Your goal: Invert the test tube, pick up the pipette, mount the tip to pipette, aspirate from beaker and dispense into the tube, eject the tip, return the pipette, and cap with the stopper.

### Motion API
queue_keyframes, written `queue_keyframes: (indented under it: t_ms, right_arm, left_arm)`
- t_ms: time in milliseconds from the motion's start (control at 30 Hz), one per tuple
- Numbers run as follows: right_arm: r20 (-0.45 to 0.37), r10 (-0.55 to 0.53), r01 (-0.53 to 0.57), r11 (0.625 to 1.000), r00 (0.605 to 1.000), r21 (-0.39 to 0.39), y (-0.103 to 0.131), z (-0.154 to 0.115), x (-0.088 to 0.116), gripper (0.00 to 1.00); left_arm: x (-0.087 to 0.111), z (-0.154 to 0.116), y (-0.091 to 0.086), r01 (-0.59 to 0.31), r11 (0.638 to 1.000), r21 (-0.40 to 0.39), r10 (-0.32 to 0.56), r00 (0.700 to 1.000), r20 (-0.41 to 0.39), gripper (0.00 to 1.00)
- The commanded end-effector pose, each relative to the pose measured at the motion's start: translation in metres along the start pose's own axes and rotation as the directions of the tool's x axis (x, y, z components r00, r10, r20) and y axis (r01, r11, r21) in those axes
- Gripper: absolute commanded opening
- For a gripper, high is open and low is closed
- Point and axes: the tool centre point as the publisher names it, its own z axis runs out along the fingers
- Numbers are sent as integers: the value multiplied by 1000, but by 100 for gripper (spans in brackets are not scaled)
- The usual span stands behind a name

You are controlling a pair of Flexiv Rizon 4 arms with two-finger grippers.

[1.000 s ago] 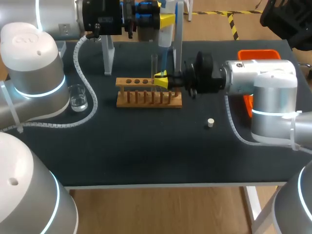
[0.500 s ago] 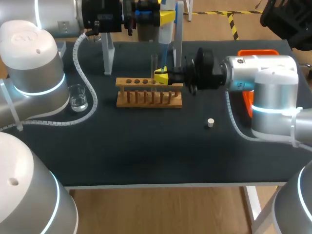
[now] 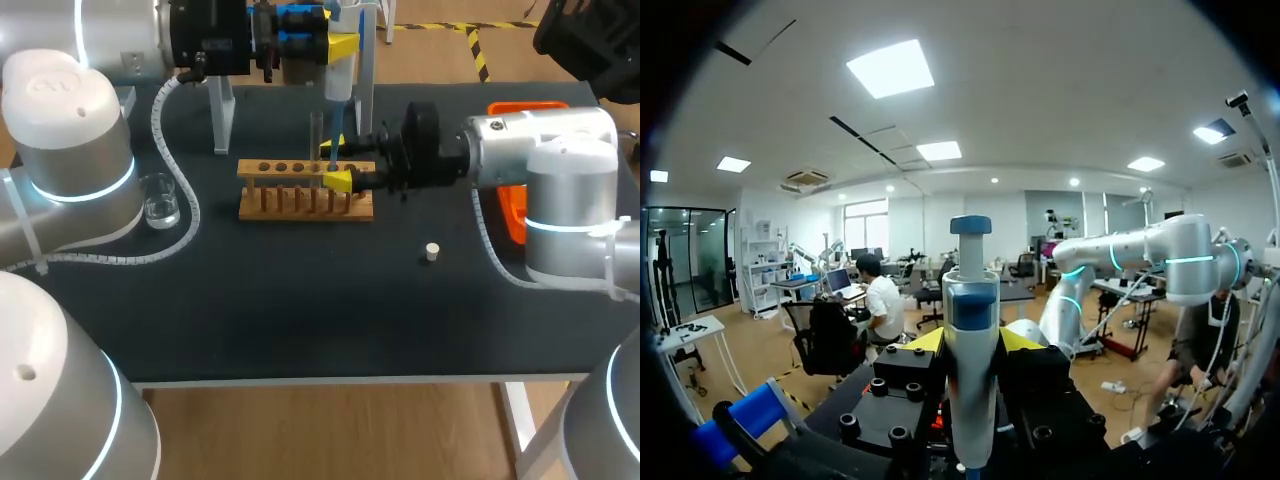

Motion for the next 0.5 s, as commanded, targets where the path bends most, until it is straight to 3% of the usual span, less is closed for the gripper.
queue_keyframes:
  t_ms: [33,500]
  right_arm:
    - [-3,-3,3,1000,1000,14,-7,-15,5,100]
    - [15,-4,3,996,1000,85,-38,-77,17,100]
  left_arm:
    - [0,-1,0,-2,1000,2,2,1000,0,0]
    - [0,-1,0,-2,1000,2,2,1000,0,0]
